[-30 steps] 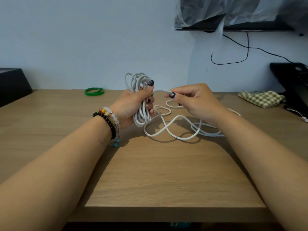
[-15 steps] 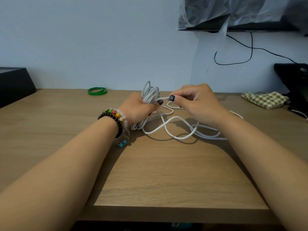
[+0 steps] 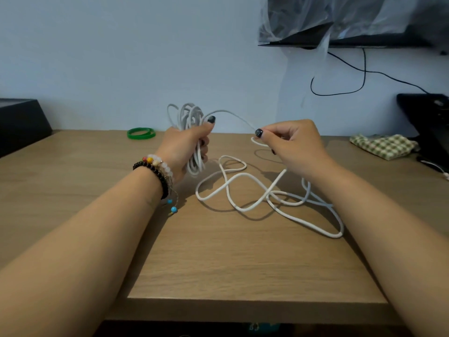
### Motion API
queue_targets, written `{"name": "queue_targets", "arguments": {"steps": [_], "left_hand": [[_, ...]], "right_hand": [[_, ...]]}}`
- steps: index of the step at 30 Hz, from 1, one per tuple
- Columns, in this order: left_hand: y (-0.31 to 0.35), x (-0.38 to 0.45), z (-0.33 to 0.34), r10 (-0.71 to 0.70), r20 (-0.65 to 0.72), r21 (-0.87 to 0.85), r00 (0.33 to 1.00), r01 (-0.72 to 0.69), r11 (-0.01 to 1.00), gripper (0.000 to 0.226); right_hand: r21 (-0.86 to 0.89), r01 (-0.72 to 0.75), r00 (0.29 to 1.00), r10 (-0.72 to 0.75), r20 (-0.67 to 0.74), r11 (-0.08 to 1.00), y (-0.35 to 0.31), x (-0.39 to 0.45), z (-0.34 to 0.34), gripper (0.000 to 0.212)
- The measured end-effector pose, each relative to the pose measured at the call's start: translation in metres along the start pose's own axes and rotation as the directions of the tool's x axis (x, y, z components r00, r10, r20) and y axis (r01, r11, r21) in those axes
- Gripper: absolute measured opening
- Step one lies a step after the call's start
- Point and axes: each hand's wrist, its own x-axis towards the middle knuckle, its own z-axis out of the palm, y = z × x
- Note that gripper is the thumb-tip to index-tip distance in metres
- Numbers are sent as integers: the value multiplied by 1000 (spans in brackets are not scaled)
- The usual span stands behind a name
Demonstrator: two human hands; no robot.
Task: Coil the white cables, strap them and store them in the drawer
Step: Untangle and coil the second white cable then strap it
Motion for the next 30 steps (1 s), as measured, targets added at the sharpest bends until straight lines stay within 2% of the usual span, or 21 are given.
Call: {"name": "queue_targets", "arguments": {"steps": [2, 4, 7, 11, 13, 15, 21, 22, 24, 25, 30], "left_hand": [[-2, -4, 6, 24, 77, 7, 997, -24, 1000, 22], [-2, -6, 9, 15, 146, -23, 989, -12, 1000, 9], [-2, -9, 10, -36, 217, -45, 976, 47, 998, 27], [-4, -10, 11, -38, 233, -15, 972, 43, 999, 24], [-4, -10, 12, -39, 227, -6, 973, 42, 999, 42], [-5, -8, 12, -49, 186, 42, 981, 42, 998, 73], [-6, -9, 10, -25, 193, 173, 981, -9, 985, 101], [-6, -9, 11, -33, 207, 173, 978, -3, 985, 91], [-4, -10, 13, -42, 218, 163, 975, 6, 987, 53], [-4, -9, 14, -36, 207, 162, 978, 2, 987, 41], [-5, -9, 17, -14, 84, 184, 996, -2, 983, 28]], "right_hand": [[39, 22, 997, -25, 69, 999, -3, -4, 2, 15], [33, 47, 989, -51, 137, 998, -3, -7, 6, 18], [33, 81, 979, -86, 184, 996, -1, -8, 11, 21], [-10, 150, 969, -145, 200, 989, 1, -6, 12, 22], [-69, 223, 958, -205, 201, 972, 1, -7, 15, 21], [-125, 265, 949, -236, 208, 956, 0, -8, 19, 18], [-249, 312, 919, -224, 326, 917, -2, -13, 28, 17], [-256, 316, 916, -223, 334, 914, -3, -14, 28, 18], [-294, 328, 912, -219, 347, 898, -3, -15, 28, 17], [-319, 339, 909, -220, 355, 885, -3, -15, 28, 18], [-333, 362, 901, -235, 365, 871, -4, -14, 30, 19]]}}
